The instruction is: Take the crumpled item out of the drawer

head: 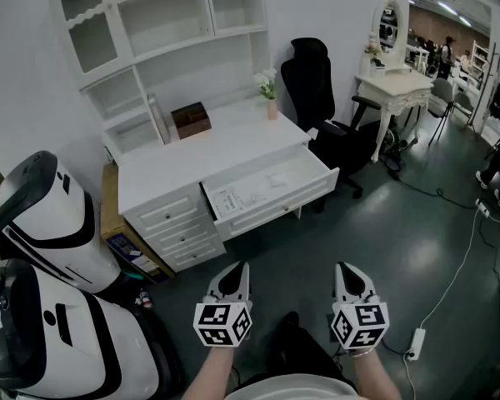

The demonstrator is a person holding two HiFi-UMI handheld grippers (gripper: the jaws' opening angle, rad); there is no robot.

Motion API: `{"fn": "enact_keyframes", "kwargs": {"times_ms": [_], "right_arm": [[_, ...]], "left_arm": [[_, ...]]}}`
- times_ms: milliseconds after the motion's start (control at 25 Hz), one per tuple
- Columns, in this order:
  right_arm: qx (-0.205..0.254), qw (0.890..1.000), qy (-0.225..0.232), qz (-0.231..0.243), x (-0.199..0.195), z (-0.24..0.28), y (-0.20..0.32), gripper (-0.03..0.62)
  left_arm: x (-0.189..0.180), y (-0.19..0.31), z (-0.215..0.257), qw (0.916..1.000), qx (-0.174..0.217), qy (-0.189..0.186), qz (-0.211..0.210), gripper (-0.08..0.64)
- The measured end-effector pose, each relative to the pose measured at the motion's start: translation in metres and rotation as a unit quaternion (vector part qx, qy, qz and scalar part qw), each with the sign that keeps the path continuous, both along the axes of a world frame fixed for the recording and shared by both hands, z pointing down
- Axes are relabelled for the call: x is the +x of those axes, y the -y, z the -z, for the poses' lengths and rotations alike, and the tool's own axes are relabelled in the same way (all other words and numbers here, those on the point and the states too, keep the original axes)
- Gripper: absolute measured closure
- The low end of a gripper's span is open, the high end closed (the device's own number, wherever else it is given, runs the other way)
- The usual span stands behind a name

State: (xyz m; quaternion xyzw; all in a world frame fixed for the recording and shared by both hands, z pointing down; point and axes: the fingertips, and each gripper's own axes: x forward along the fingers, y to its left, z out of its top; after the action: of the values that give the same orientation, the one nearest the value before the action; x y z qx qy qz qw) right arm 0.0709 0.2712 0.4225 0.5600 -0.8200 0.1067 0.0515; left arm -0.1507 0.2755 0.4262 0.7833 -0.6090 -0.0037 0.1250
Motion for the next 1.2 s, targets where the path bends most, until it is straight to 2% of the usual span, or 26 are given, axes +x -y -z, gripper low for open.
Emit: {"fn": "enact_keyframes", "kwargs": {"times_ms": [240,440,680,1000,1200], "right_arm": [[0.008,0.999,0.030,-0.009,0.003,0.000,0.003,0.591],[0.009,1.000,0.018,-0.020,0.007,-0.002,0.016,0.591],[0.011,0.999,0.024,-0.026,0.014,0.002,0.047,0.591],[0.005,0.998,0.057,-0.021,0.023,0.008,0.106,0.591],[0.007,0.998,0.066,-0.010,0.029,0.011,0.149,0.591]], "left_arm": [[0.004,0.006,-0.002,0.9999,-0.002,-0.005,-0.010,0.568],[0.005,0.019,-0.005,0.9999,-0.003,-0.010,-0.009,0.568],[0.004,0.045,-0.005,0.9998,0.001,-0.017,-0.004,0.566],[0.010,0.101,-0.004,0.9998,0.000,-0.020,0.003,0.493],[0.015,0.143,-0.004,0.9999,-0.002,-0.009,0.013,0.446]]}}
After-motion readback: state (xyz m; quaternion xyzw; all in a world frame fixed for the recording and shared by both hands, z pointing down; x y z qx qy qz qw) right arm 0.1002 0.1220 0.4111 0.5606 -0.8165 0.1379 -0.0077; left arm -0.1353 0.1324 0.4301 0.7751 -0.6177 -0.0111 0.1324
